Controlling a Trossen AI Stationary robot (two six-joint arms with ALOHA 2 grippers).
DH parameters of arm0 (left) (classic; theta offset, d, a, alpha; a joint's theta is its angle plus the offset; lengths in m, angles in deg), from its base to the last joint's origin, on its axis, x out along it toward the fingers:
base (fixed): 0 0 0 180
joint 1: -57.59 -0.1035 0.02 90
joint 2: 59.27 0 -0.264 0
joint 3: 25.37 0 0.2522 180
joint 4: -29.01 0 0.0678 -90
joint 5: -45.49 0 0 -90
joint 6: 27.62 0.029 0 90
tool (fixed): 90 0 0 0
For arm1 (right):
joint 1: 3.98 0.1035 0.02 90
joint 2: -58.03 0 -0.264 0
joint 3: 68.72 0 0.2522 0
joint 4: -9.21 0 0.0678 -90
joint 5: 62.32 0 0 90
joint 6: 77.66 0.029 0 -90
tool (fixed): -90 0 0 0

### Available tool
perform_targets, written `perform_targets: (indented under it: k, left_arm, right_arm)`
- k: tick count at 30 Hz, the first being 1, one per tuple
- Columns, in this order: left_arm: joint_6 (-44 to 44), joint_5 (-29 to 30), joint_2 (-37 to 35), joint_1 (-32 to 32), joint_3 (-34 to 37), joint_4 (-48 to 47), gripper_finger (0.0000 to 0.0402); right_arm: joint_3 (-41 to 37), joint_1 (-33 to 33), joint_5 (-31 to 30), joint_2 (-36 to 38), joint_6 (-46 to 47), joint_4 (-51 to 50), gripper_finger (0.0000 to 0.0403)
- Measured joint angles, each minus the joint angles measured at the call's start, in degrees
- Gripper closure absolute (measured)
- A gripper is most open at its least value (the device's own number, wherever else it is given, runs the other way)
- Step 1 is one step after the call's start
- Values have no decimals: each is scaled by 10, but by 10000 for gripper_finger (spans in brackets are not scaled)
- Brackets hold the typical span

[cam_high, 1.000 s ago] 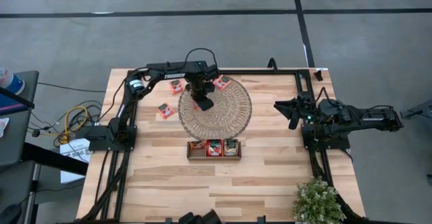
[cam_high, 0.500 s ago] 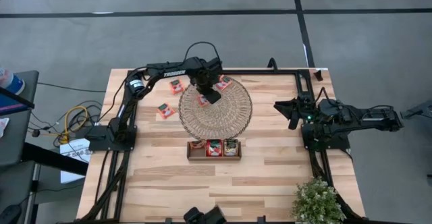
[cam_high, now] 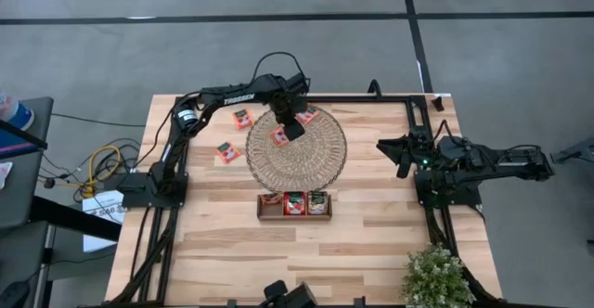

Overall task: Pick & Place Tea
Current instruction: Put the orange tea bag into the left section of the wooden organizer

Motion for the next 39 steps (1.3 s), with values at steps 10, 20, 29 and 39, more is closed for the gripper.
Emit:
perform_targets:
  k: [10,20,29,39]
  left_arm:
    - [19,-61,23,-9,0,-10,289]
    - [-13,-44,42,-32,0,-31,289]
    - [-18,-24,42,-39,0,-38,289]
    - [-2,-37,43,-27,0,-38,289]
  right_arm:
    - [0,0,0,0,1,0,305]
    - [0,0,0,0,1,4,305]
    - [0,0,0,0,1,5,305]
    - [0,0,0,0,1,5,305]
